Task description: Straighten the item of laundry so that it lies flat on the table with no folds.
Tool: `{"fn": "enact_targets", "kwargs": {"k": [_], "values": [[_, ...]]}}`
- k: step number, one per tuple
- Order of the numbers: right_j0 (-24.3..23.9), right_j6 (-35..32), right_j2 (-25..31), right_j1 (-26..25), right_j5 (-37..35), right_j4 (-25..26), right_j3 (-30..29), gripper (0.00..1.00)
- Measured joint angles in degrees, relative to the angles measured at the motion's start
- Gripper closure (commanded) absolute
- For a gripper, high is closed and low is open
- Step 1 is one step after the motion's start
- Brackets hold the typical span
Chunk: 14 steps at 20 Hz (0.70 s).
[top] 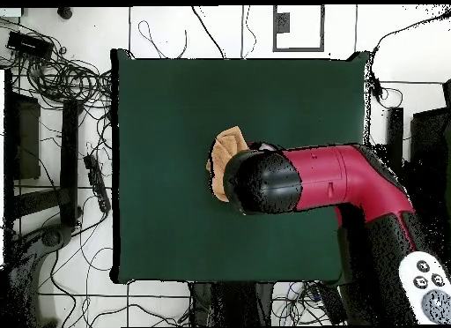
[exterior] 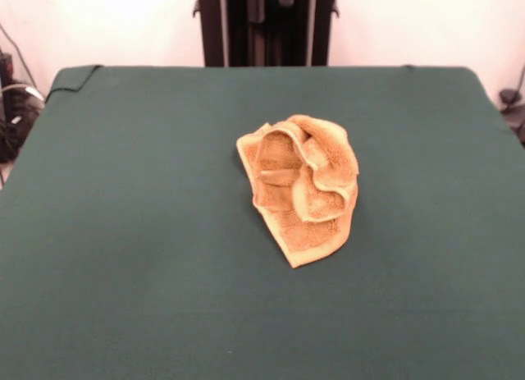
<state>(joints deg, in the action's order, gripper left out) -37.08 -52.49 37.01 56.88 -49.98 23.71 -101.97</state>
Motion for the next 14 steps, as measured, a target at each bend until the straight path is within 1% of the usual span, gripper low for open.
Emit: {"fn": "enact_targets", "kwargs": {"k": [10,14], "values": [[-2.8,6.3,5.4,-1.9,-1.8,2.8,0.1,0.00],[-3.5,6.8,6.8,-2.8,-2.3,3.1,0.1,0.00]]}}
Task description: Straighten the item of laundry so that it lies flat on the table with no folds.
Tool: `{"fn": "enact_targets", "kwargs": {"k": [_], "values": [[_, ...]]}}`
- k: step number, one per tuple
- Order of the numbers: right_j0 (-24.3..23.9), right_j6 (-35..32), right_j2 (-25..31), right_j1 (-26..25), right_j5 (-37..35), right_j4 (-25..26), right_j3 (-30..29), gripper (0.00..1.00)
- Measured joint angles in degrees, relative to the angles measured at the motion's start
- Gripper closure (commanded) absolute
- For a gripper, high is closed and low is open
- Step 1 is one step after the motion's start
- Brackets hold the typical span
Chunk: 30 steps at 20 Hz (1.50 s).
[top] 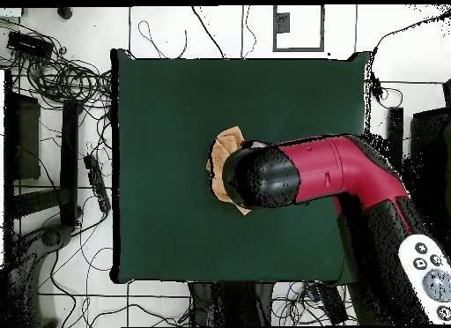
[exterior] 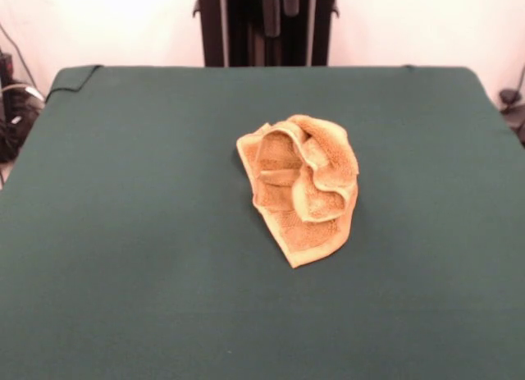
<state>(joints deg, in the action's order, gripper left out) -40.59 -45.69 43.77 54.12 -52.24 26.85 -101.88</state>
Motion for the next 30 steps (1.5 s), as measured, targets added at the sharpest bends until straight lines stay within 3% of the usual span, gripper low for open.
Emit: {"fn": "enact_targets", "kwargs": {"k": [30], "values": [[-1.2,0.0,3.2,-5.9,0.0,4.9,0.0,0.00]]}}
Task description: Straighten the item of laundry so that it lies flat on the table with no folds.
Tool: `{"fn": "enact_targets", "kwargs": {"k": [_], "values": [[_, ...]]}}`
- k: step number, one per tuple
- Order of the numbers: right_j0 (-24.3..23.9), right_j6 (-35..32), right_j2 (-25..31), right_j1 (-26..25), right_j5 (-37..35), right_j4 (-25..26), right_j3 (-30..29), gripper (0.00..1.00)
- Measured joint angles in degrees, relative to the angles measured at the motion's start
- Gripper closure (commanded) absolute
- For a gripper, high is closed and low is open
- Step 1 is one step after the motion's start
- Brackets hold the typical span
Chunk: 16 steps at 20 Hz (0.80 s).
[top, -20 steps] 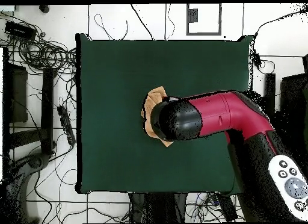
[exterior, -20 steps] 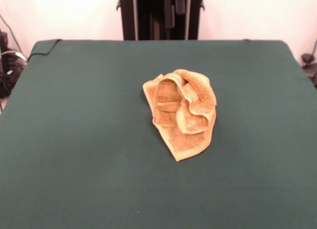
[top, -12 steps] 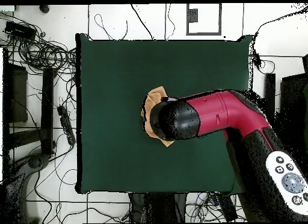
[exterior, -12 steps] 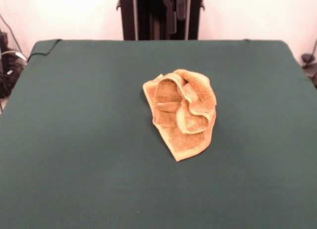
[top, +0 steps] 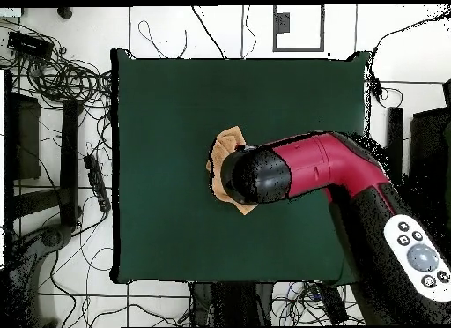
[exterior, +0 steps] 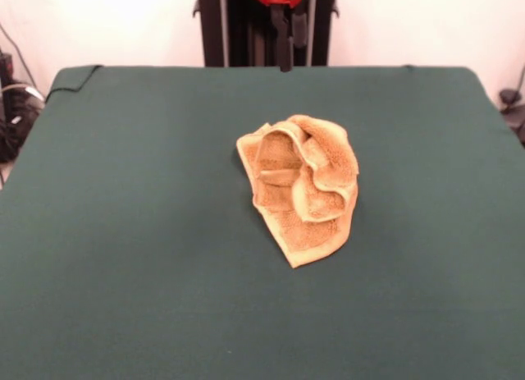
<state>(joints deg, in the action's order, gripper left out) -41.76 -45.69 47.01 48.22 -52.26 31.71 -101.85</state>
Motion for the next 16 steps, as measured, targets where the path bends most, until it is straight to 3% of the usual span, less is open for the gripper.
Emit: {"fn": "enact_targets", "kwargs": {"k": [16], "values": [[0.0,0.0,0.7,-3.0,0.0,0.9,0.0,0.00]]}}
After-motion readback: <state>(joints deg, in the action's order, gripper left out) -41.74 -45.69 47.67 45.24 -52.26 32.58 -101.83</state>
